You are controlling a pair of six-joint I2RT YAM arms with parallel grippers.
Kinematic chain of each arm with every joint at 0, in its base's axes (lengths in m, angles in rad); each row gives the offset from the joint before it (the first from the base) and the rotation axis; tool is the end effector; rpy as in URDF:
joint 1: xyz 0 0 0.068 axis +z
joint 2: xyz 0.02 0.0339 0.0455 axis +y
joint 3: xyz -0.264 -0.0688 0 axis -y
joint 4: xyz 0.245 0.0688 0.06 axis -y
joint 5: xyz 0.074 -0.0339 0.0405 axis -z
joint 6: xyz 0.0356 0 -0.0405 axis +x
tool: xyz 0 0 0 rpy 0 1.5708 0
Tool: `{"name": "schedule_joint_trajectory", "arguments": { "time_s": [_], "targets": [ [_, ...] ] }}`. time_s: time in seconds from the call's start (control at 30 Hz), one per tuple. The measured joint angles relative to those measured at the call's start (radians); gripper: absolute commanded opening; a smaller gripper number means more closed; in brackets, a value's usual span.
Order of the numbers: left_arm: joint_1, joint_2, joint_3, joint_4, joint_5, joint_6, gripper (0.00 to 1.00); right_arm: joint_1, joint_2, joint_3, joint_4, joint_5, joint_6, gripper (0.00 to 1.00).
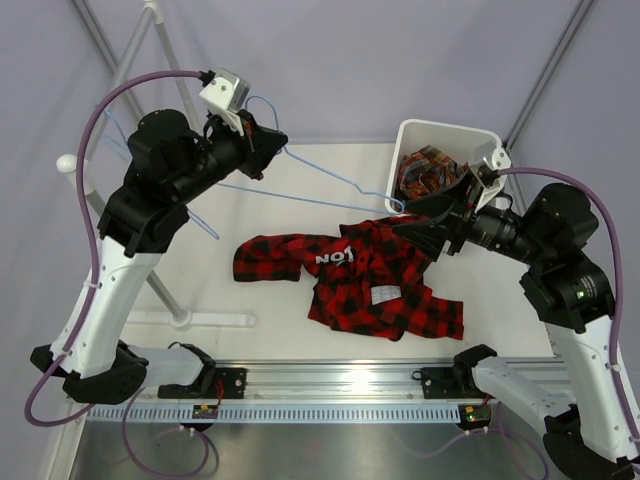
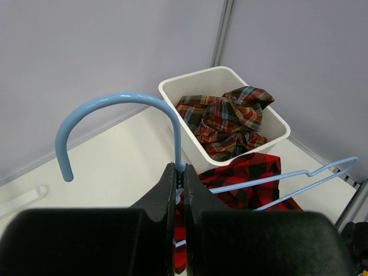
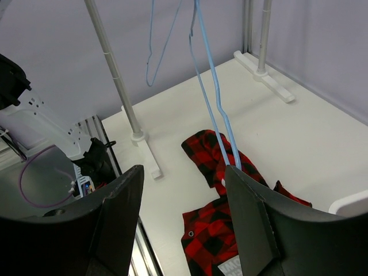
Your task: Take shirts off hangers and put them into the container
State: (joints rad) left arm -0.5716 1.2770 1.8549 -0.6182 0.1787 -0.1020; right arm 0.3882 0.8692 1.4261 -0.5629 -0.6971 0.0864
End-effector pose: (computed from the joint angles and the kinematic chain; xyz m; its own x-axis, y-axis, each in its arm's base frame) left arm 0.1858 -0.1270 0.5459 -0.1031 -0.0528 -0.9933 0.6747 0.7300 -0.1089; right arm 0.1091 0.0693 0.4950 -0.0819 0.0380 -0.9959 -0.8807 0.4651 0.0901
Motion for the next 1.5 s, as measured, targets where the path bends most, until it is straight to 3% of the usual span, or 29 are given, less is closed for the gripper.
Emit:
{"name": "schedule_joint_trajectory", "arguments": {
  "time_s": [0.37, 0.67, 0.77, 0.8, 0.83, 0.87, 1.07, 1.13, 1.2, 1.3, 1.47, 1.5],
  "targets": [
    [0.008, -0.035, 0.002, -0.018, 0.004, -0.006, 0.0, 0.0, 0.013, -0.001, 0.012, 0.034, -0.013, 0.67],
    [0.01, -0.057, 0.002, -0.017, 0.01, -0.013, 0.0, 0.0, 0.05, -0.021, 0.054, 0.032, -0.003, 0.6],
    [0.012, -0.057, 0.002, -0.016, 0.016, -0.02, 0.0, 0.0, 0.064, -0.022, 0.068, 0.028, 0.002, 0.48],
    [0.014, -0.057, 0.002, -0.016, 0.019, -0.023, 0.0, 0.0, 0.069, -0.022, 0.072, 0.025, 0.004, 0.38],
    [0.015, -0.057, 0.002, -0.016, 0.021, -0.024, 0.0, 0.0, 0.073, -0.022, 0.075, 0.022, 0.008, 0.1],
    [0.015, -0.057, 0.002, -0.016, 0.023, -0.026, 0.0, 0.0, 0.077, -0.022, 0.079, 0.019, 0.005, 0.0],
    [0.029, -0.057, 0.002, -0.012, 0.029, -0.037, 0.0, 0.002, 0.09, -0.029, 0.108, -0.034, 0.019, 0.0],
    [0.031, -0.057, 0.002, -0.01, 0.03, -0.039, 0.08, 0.003, 0.086, -0.041, 0.125, -0.048, 0.023, 0.0],
    [0.033, -0.057, 0.002, -0.011, 0.03, -0.041, 0.24, 0.003, 0.082, -0.05, 0.134, -0.056, 0.028, 0.0],
    [0.034, -0.058, 0.0, -0.004, 0.034, -0.047, 0.54, 0.006, 0.08, -0.061, 0.149, -0.058, 0.042, 0.0],
    [0.034, -0.076, -0.03, 0.028, 0.054, -0.068, 0.76, 0.011, 0.078, -0.084, 0.153, -0.047, 0.049, 0.0],
    [0.034, -0.077, -0.03, 0.033, 0.062, -0.072, 0.88, 0.011, 0.076, -0.089, 0.153, -0.045, 0.05, 0.0]
  ]
}}
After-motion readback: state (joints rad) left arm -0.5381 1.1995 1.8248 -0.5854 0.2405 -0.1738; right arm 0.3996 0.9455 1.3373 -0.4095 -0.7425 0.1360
